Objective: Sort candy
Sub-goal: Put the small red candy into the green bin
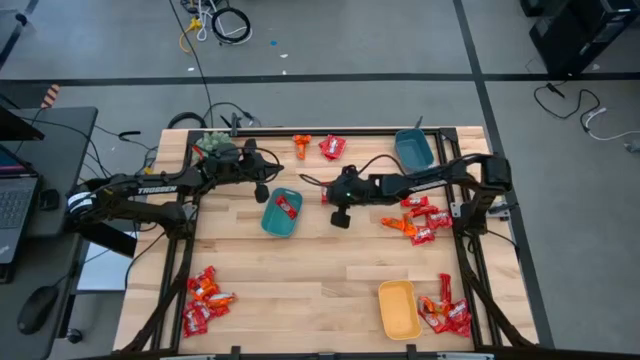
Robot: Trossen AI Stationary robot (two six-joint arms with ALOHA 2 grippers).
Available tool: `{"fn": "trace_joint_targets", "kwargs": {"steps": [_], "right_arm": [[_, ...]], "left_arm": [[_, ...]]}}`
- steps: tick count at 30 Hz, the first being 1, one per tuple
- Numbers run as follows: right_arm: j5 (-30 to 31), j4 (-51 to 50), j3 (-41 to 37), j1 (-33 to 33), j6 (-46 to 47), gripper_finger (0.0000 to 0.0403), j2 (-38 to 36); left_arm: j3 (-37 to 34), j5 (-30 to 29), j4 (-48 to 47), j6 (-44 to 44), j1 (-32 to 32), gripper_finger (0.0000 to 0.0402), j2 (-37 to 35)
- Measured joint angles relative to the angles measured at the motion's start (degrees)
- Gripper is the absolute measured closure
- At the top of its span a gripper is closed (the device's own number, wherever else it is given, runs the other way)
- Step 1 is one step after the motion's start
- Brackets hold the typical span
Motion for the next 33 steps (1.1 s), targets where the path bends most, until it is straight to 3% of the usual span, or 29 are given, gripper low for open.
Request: {"fn": "trace_joint_targets", "kwargs": {"steps": [5,10,13,18,22,25,33], "right_arm": [[-0.75,0.41,0.11,0.93,0.98,0.0402,-3.26],[-1.96,0.36,0.09,-2.74,16.49,0.0368,-2.85],[-2.81,1.12,0.10,-3.81,26.84,0.0321,-1.67],[2.93,4.30,0.09,-2.90,38.17,0.0219,2.34],[6.19,8.36,0.10,-2.74,41.88,0.0140,6.23],[9.59,8.94,0.11,-2.72,43.38,0.0104,8.67],[13.97,6.93,3.20,-2.70,44.13,0.0095,14.18]], "left_arm": [[0.00,-0.13,-0.02,0.00,0.01,0.0401,-0.01],[0.00,-0.12,-0.01,-2.85,-0.01,0.0401,0.00],[0.00,-0.13,-0.08,-4.10,-0.01,0.0401,-0.01],[0.00,-1.07,-0.04,-4.06,-0.01,0.0401,-0.01],[0.00,-1.23,-0.04,-3.95,-0.01,0.0401,0.00],[0.00,-1.23,-0.20,-3.93,-0.01,0.0401,0.01],[0.00,-1.24,-0.29,-3.82,-0.01,0.0401,-0.01]]}}
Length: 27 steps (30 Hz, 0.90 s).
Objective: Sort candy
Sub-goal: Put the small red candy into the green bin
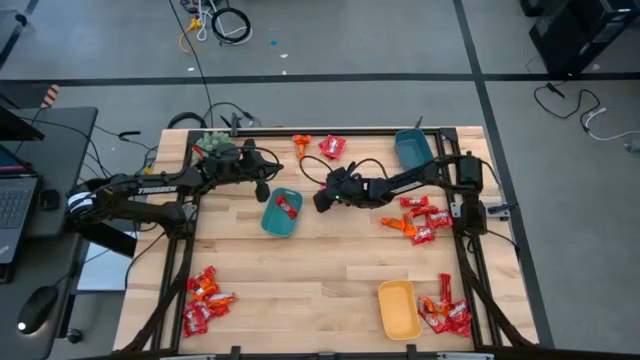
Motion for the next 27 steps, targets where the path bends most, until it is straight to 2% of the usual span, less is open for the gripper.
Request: {"fn": "trace_joint_targets", "kwargs": {"steps": [4,9,20,27], "right_arm": [[2.25,-7.01,5.19,-0.02,-3.30,0.0119,2.24],[3.62,-17.23,10.98,-0.41,-6.01,0.0169,3.74],[-3.03,-17.45,11.81,-1.46,-15.07,0.0329,2.38],[-7.25,-17.76,11.61,-1.38,-21.54,0.0374,-3.01]], "left_arm": [[0.00,-0.01,-0.56,0.00,0.00,0.0401,0.01],[0.00,-0.03,-1.51,0.00,0.00,0.0401,0.00],[0.00,-0.05,-1.44,0.06,0.00,0.0401,0.00],[0.00,-0.85,-1.36,0.05,0.00,0.0401,0.02]]}}
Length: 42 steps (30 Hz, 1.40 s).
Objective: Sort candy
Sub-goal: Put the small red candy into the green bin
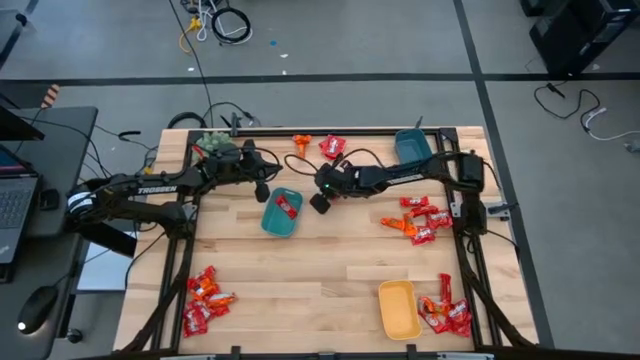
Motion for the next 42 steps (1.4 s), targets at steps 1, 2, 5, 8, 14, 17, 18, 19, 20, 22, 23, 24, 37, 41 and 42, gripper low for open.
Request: {"fn": "trace_joint_targets", "kwargs": {"steps": [1,2,5,8,14,17,18,19,20,22,23,24,37,41,42], "right_arm": [[-0.88,0.28,0.03,0.00,-0.95,0.0379,-0.99],[-1.41,0.41,0.03,0.12,-1.94,0.0385,-1.76],[-3.29,0.57,0.03,0.77,-4.40,0.0400,-3.97],[-5.36,0.97,0.11,1.38,-3.03,0.0398,-5.56],[-4.03,-0.57,0.05,1.60,1.44,0.0332,-4.47],[-3.33,-0.47,0.09,1.44,1.78,0.0280,-2.55],[-2.93,-1.48,0.02,1.33,1.78,0.0262,-1.73],[-2.10,-1.21,0.01,1.20,1.80,0.0243,-0.79],[-1.46,-0.77,0.01,0.84,1.80,0.0226,-0.37],[0.26,-1.17,0.03,0.40,1.79,0.0194,0.94],[0.26,-1.36,0.06,0.01,1.68,0.0179,1.25],[0.40,-2.13,0.05,-0.29,1.32,0.0167,2.05],[-0.19,-1.57,0.19,-0.98,1.32,0.0252,5.45],[-0.48,-1.02,0.30,-1.03,0.25,0.0342,5.06],[-0.66,-0.94,0.36,-1.03,-0.39,0.0364,5.00]], "left_arm": [[0.00,-0.24,0.02,0.02,0.02,0.0401,-0.02],[0.00,-0.66,0.05,0.01,0.00,0.0401,-0.02],[0.00,-1.93,0.16,0.01,0.01,0.0401,-0.01],[0.00,-2.16,0.45,-0.01,0.02,0.0401,-0.02],[0.00,-2.16,0.42,-0.13,0.00,0.0401,-0.02],[0.00,-2.16,0.20,-0.13,0.01,0.0401,-0.02],[0.00,-2.16,0.03,-0.13,0.02,0.0401,-0.02],[0.00,-2.16,-0.02,-0.13,0.02,0.0401,-0.01],[0.00,-2.16,-0.21,-0.13,0.02,0.0401,0.00],[0.00,-2.16,-0.80,-0.16,0.02,0.0401,-0.01],[0.00,-2.16,-1.04,-0.16,0.00,0.0401,-0.01],[0.00,-2.15,-1.46,-0.16,0.01,0.0401,-0.02],[0.00,-2.16,-2.50,-0.12,0.01,0.0401,-0.02],[0.00,-2.16,-2.51,-0.13,0.02,0.0401,-0.02],[0.00,-2.16,-2.55,-0.13,0.00,0.0401,-0.02]]}}
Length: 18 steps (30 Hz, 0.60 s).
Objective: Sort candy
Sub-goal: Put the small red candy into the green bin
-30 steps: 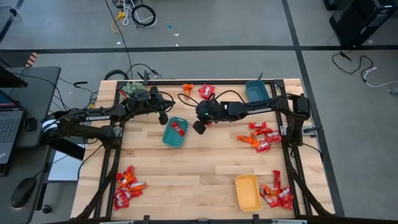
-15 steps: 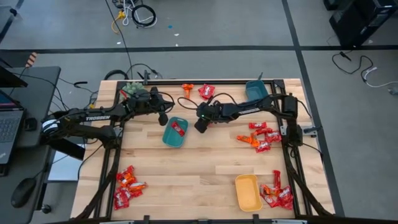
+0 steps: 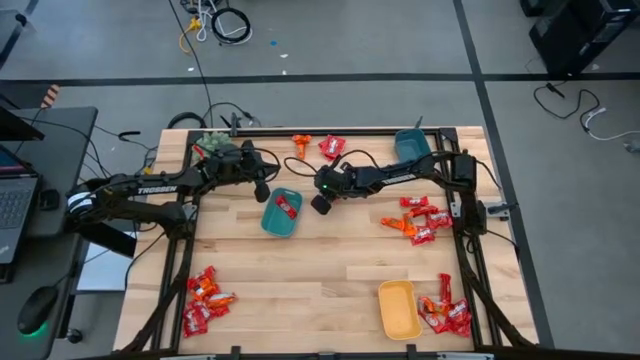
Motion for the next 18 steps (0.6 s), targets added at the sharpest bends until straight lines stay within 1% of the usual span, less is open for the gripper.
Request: {"fn": "trace_joint_targets", "kwargs": {"steps": [2,3,12,15,18], "right_arm": [[-0.03,0.13,-0.02,0.13,-0.95,0.0391,-0.18],[-0.15,0.07,-0.08,0.17,-1.45,0.0397,-0.34],[-2.75,-0.66,-0.21,0.82,-5.00,0.0403,-2.59],[-4.94,-0.24,-0.11,0.88,-6.29,0.0402,-3.04],[-5.06,-0.08,-0.09,1.20,-6.80,0.0402,-3.38]], "left_arm": [[0.00,0.02,0.00,0.00,0.02,0.0401,0.00],[0.00,0.00,0.00,0.00,0.00,0.0401,0.00],[0.00,0.00,0.09,-0.02,0.00,0.0401,0.00],[0.00,0.00,0.11,-0.04,0.00,0.0401,0.00],[0.00,0.00,0.11,-0.04,0.02,0.0401,0.00]]}}
